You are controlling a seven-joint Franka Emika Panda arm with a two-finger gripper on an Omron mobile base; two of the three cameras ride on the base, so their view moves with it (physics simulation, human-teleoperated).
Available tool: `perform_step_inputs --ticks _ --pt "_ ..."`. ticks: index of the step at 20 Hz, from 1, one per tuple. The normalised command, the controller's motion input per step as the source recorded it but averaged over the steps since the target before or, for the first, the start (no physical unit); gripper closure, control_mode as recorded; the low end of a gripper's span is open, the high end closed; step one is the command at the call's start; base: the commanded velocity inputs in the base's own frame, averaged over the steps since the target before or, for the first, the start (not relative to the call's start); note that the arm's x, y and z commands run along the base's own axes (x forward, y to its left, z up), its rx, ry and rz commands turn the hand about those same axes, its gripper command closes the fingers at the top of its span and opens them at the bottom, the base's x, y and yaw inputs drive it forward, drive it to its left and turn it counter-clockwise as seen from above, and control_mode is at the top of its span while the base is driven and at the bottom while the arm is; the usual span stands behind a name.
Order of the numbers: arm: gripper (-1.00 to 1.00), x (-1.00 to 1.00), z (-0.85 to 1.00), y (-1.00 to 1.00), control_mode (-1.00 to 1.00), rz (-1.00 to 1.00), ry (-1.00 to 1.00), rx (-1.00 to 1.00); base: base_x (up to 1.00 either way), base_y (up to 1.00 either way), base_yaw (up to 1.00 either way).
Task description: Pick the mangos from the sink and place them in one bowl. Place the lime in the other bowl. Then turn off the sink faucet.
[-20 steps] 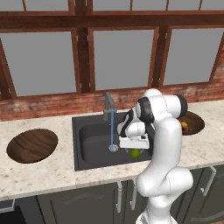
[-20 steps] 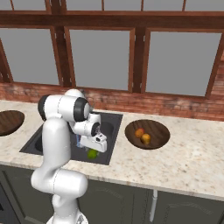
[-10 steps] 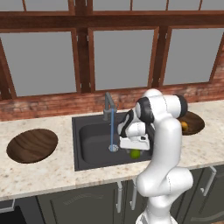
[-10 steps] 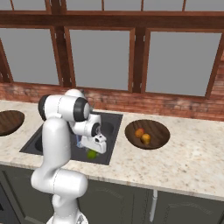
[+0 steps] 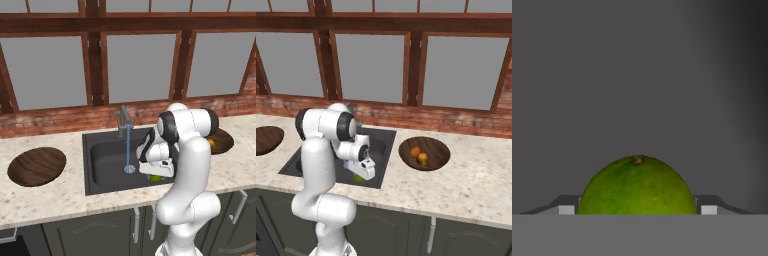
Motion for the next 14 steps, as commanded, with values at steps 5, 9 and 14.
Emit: perform_step_inputs --ticks 5,9,14 --pt "1.0 -0.3 0.64 0.0 -1.0 -0.08 -0.37 -0.03 0.0 0.0 0.0" --pt "1.0 -0.12 1.0 0.0 -1.0 -0.07 -0.48 0.0 0.0 0.0 0.0" --pt "1.0 -0.11 1.0 0.0 -1.0 -0.03 -0.42 0.0 0.0 0.0 0.0"
